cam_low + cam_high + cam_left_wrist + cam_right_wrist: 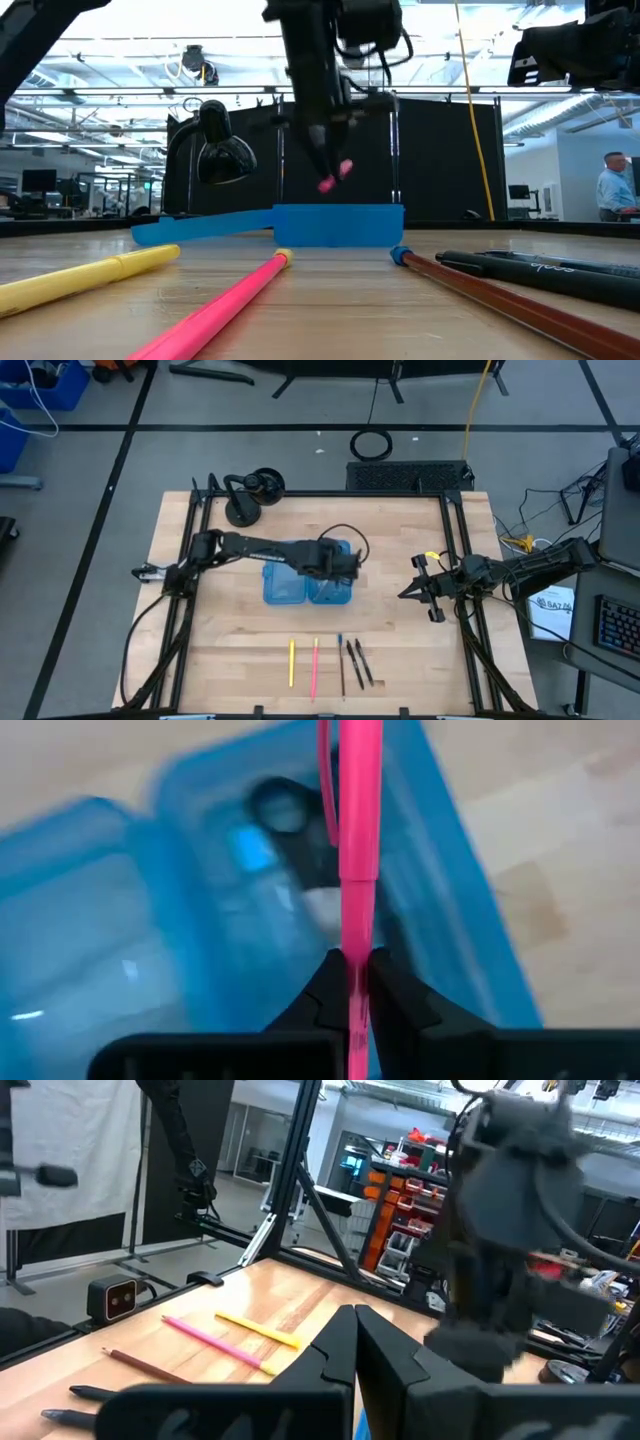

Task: Pick & place school supplies into a supply box
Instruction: Put the pink pen into the blue supply box

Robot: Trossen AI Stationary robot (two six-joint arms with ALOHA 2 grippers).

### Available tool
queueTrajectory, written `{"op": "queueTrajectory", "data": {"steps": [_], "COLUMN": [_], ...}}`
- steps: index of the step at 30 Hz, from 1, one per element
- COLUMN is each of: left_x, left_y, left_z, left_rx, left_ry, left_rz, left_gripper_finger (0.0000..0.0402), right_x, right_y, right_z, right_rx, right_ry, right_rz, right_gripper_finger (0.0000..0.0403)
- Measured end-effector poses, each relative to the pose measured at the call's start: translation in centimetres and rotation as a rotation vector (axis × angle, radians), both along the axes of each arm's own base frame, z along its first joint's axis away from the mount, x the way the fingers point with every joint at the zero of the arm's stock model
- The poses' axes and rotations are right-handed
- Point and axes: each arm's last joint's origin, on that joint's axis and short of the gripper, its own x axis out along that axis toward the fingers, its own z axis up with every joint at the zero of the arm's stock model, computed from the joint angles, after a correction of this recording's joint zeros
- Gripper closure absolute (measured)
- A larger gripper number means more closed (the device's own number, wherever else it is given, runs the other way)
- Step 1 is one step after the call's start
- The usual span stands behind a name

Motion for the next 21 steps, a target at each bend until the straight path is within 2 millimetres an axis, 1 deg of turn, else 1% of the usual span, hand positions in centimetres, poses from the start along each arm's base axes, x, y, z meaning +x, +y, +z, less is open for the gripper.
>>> {"op": "queueTrajectory", "data": {"steps": [5,7,9,12,15,17,21], "left_x": [0.1,-0.1,-0.2,-0.2,-0.5,-0.8,-1.0], "left_y": [1.7,1.8,1.4,0.2,-0.5,-0.5,0.4], "left_z": [-1.6,-1.9,-2.0,-2.0,-2.1,-2.1,-2.2], "left_rx": [-0.049,-0.058,-0.078,-0.114,-0.128,-0.123,-0.113], "left_ry": [-0.034,-0.02,-0.015,-0.012,0.013,0.03,0.047], "left_rz": [0.017,0.034,0.038,0.018,0.042,0.072,0.122], "left_gripper_finger": [0.0382,0.0381,0.0379,0.0382,0.0382,0.0382,0.038], "right_x": [0.0,0.0,0.0,0.0,0.0,0.0,0.0], "right_y": [0.0,0.0,0.0,0.0,0.0,0.0,0.0], "right_z": [-0.1,-0.2,-0.4,-0.4,-0.4,-0.4,-0.4], "right_rx": [-0.001,-0.002,-0.004,-0.006,-0.005,0.0,0.023], "right_ry": [0.016,0.025,0.037,0.046,0.045,0.047,0.054], "right_rz": [0.0,0.0,0.0,0.001,0.001,0.001,0.003], "right_gripper_finger": [0.0403,0.0403,0.0403,0.0403,0.0403,0.0403,0.0403]}}
